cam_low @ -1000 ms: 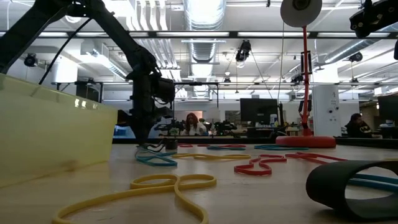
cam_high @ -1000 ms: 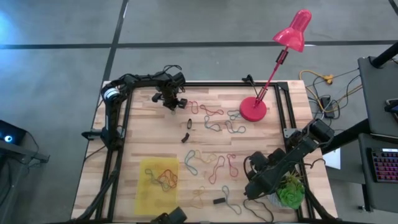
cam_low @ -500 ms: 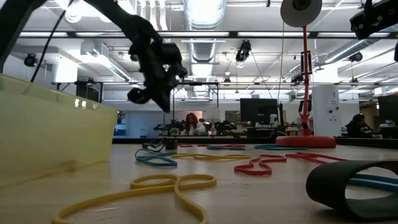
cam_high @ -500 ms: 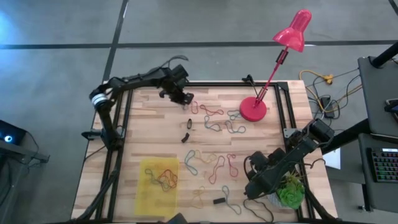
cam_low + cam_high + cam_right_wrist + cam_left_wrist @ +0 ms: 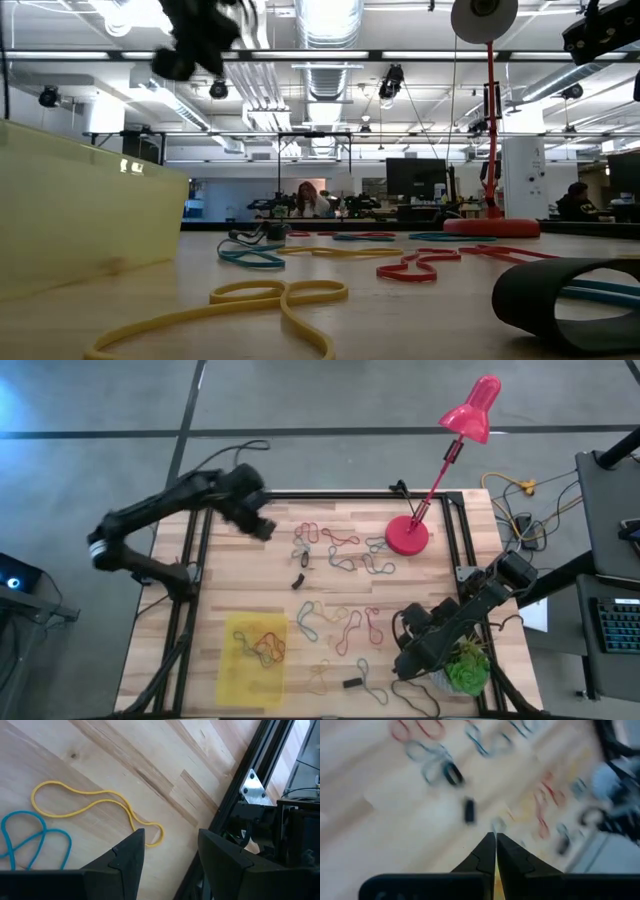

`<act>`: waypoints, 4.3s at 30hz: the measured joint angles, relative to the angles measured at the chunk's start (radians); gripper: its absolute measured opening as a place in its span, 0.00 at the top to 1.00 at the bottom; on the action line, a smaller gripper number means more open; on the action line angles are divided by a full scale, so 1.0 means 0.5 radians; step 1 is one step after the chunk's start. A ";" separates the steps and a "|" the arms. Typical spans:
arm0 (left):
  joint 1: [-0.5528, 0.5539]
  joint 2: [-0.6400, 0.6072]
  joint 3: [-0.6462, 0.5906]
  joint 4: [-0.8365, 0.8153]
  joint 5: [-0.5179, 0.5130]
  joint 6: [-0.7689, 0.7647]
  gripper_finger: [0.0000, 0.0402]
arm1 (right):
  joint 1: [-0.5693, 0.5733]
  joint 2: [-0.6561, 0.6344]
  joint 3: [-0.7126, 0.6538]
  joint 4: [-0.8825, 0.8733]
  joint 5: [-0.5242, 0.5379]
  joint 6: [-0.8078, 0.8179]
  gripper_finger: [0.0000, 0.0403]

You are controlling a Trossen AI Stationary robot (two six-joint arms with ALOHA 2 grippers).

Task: Pick and place rubber bands into bin
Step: Put the blue rubber band into the bin

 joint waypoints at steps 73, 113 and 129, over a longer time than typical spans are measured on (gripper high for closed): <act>-0.284 1.049 -0.470 1.053 -0.764 1.686 0.57 | -0.165 0.000 0.084 0.047 0.095 -0.422 0.58; -0.240 1.103 -0.527 1.051 -0.805 1.787 0.86 | -0.162 0.000 0.082 0.052 0.098 -0.420 0.58; -0.262 0.547 -0.425 0.521 -1.002 1.634 1.00 | -0.162 0.000 0.082 0.052 0.101 -0.415 0.58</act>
